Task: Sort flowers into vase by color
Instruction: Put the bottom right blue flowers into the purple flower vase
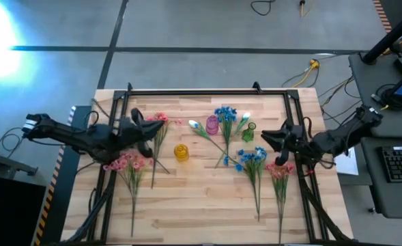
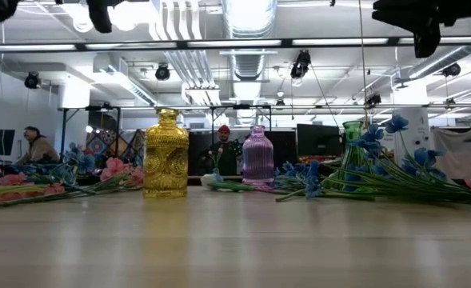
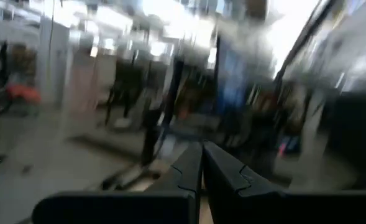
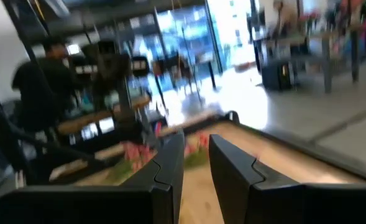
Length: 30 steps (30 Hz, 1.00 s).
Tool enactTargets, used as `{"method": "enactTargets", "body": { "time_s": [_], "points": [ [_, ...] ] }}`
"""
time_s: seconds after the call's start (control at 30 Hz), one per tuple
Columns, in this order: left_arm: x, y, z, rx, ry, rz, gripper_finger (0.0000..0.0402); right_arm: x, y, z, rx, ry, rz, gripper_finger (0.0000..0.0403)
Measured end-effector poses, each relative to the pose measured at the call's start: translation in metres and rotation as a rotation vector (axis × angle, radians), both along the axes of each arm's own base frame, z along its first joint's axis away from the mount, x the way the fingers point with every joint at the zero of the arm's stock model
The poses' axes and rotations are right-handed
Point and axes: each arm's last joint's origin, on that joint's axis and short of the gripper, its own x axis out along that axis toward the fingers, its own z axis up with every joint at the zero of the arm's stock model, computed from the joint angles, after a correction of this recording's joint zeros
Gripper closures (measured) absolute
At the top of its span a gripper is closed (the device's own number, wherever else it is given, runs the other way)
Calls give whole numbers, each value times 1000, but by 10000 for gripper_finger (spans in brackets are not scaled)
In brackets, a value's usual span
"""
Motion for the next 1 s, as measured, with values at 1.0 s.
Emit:
{"method": "enactTargets", "body": {
  "time_s": [1.0],
  "points": [
    [17, -3, -7, -51, 659, 282, 402, 90, 74, 5, 767, 1070, -327, 257]
  ]
}}
